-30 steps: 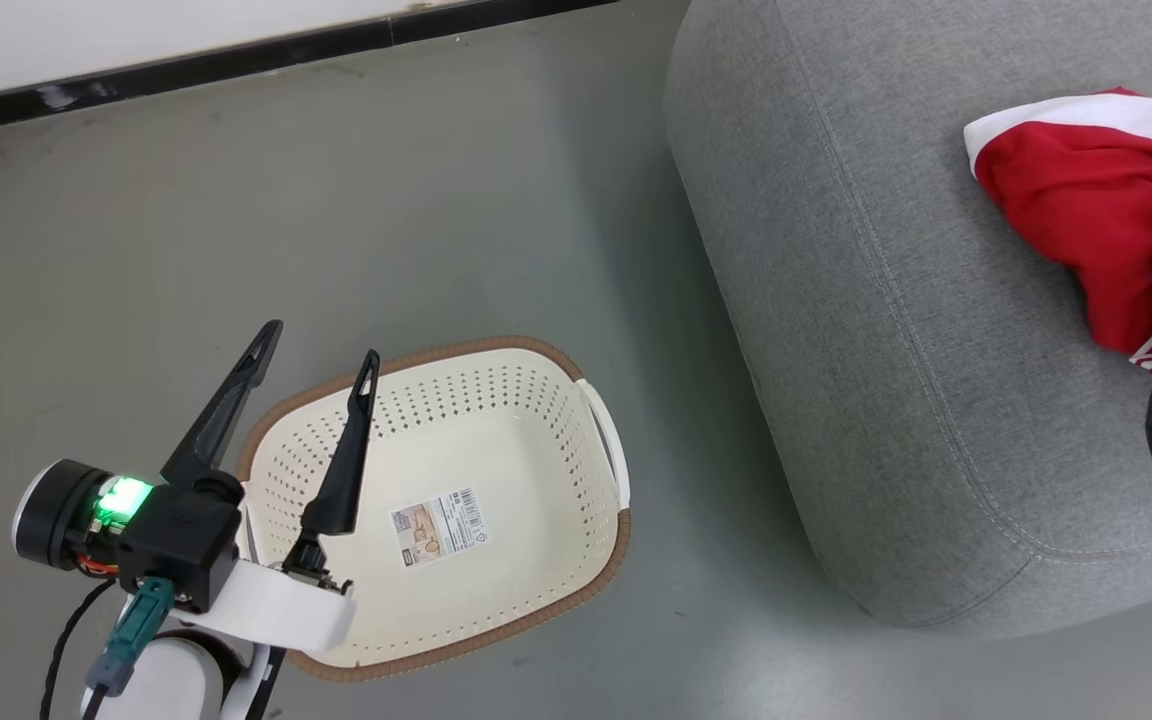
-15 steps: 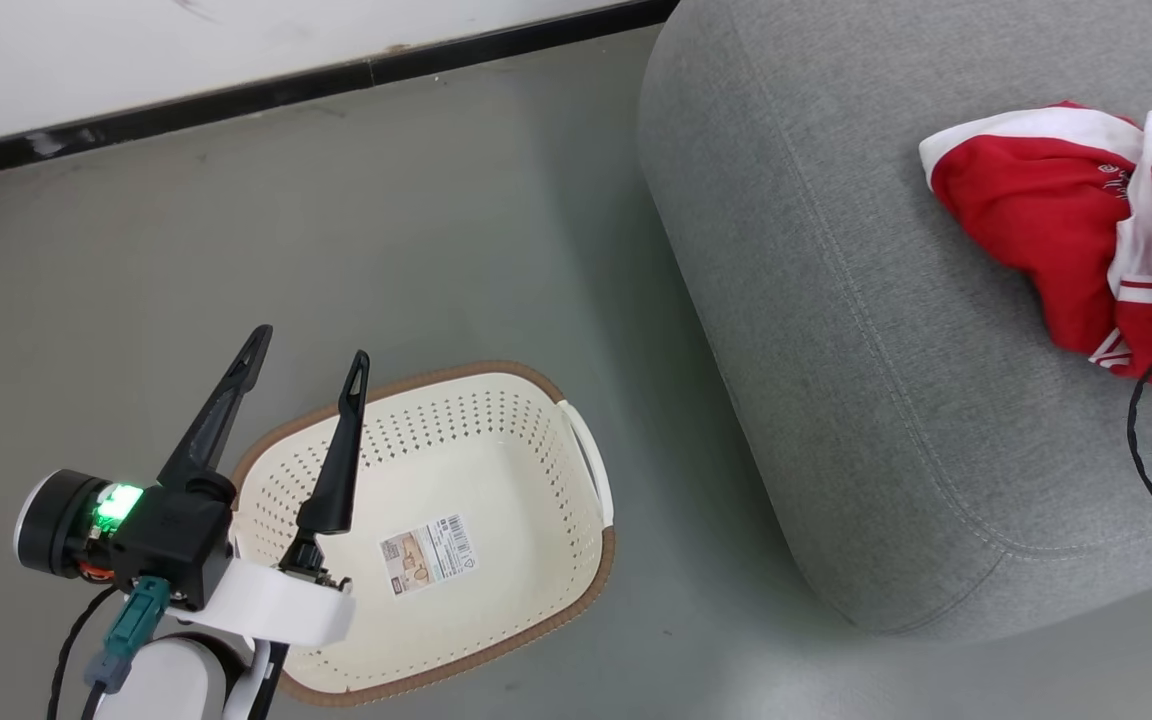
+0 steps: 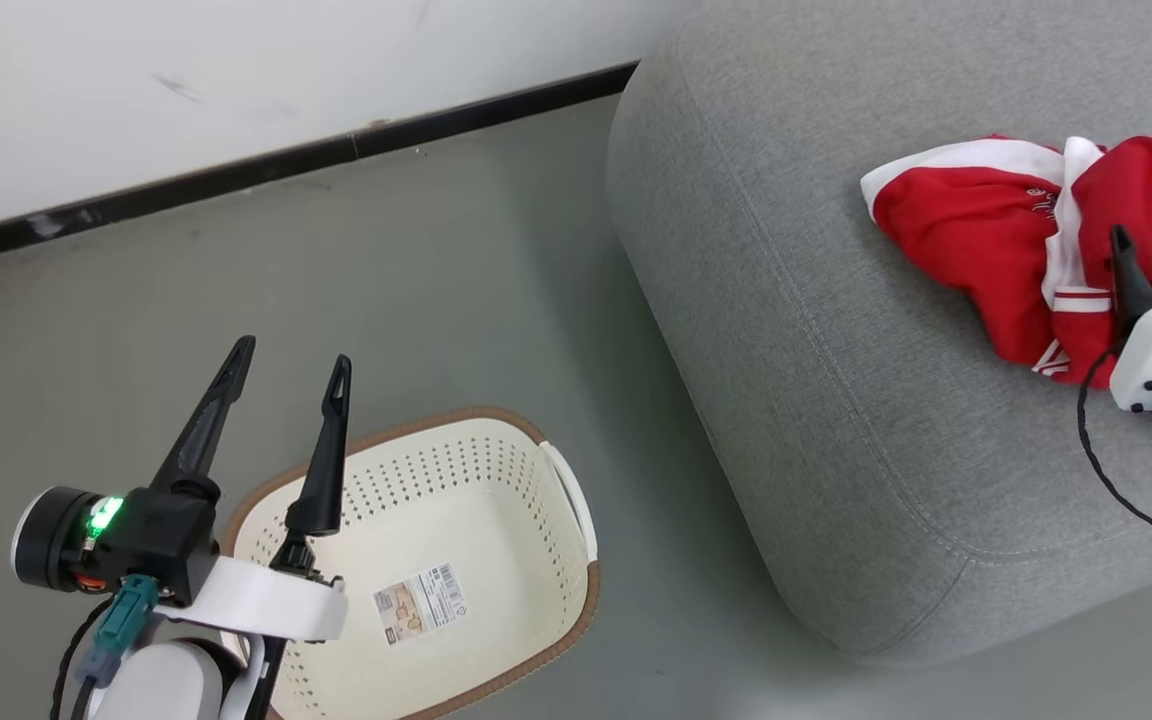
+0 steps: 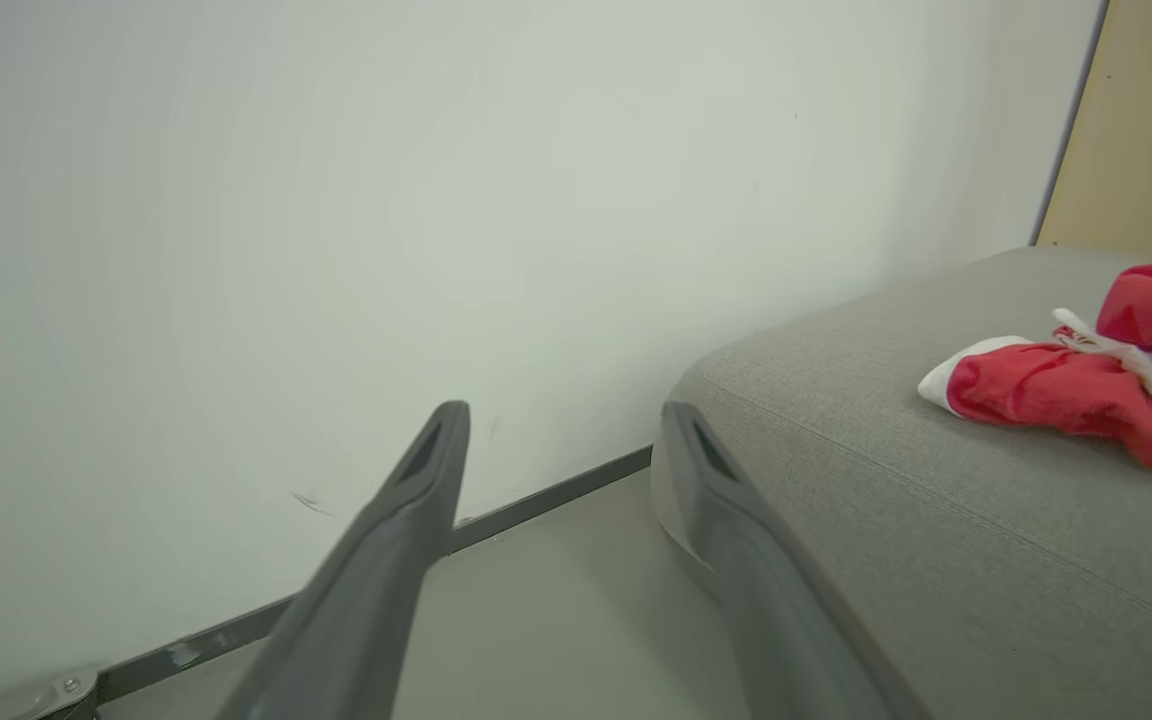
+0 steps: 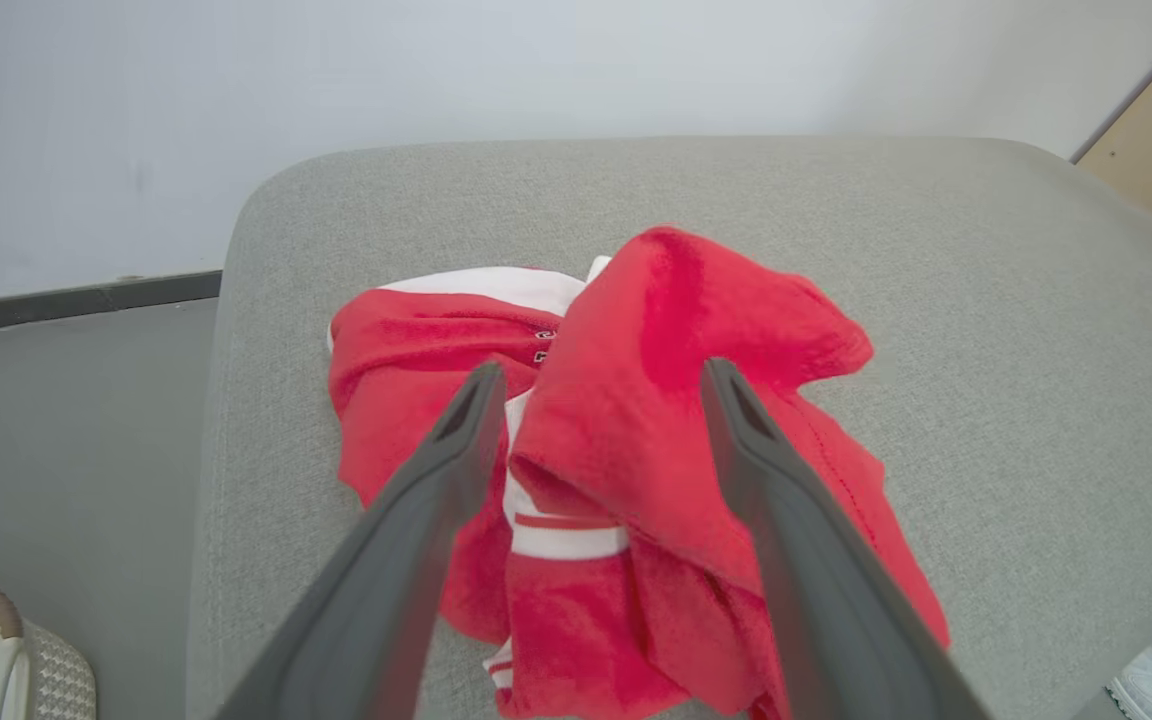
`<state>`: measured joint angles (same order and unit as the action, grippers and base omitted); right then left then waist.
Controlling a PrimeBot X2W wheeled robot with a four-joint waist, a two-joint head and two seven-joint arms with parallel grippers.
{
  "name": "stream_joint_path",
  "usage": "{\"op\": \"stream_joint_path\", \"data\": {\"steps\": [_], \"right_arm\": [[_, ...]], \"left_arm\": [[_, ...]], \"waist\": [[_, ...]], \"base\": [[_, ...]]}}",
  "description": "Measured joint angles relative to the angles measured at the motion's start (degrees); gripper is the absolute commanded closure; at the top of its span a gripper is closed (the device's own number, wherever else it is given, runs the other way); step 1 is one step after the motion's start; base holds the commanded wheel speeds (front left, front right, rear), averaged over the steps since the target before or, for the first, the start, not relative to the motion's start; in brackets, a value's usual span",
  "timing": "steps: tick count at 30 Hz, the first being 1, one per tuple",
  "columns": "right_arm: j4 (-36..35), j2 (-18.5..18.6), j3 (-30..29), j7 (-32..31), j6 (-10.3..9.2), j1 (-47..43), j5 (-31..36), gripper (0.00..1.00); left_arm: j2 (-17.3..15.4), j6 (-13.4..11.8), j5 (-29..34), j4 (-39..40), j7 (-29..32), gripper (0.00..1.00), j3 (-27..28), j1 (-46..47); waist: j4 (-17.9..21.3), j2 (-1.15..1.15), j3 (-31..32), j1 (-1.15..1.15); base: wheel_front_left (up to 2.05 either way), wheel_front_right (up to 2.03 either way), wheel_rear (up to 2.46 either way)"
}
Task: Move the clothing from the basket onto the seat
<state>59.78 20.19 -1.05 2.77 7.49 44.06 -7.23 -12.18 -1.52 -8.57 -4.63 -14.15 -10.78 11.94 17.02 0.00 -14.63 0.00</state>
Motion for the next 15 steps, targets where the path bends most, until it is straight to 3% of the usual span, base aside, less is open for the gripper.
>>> {"op": "stream_joint_path", "data": {"steps": [8,15], "right_arm": [[-5.03,0.01,4.81,2.09,0.00,-1.32,-3.55,0.00],[-10.69,0.34,5.68,5.81,0.00,-3.15,-7.42,0.00]], "left_arm": [[0.66,-1.05,-0.44,-0.74,-0.04,0.00,1.32,-1.75],[1.51,-2.04,-0.89,-0.75,-0.08,0.00,2.69,-4.08]], "waist": [[0.29,0.00,3.55,0.00],[-0.40,0.00,6.82,0.00]], "base": [[0.00,0.00,0.00],[0.00,0.00,0.00]]}}
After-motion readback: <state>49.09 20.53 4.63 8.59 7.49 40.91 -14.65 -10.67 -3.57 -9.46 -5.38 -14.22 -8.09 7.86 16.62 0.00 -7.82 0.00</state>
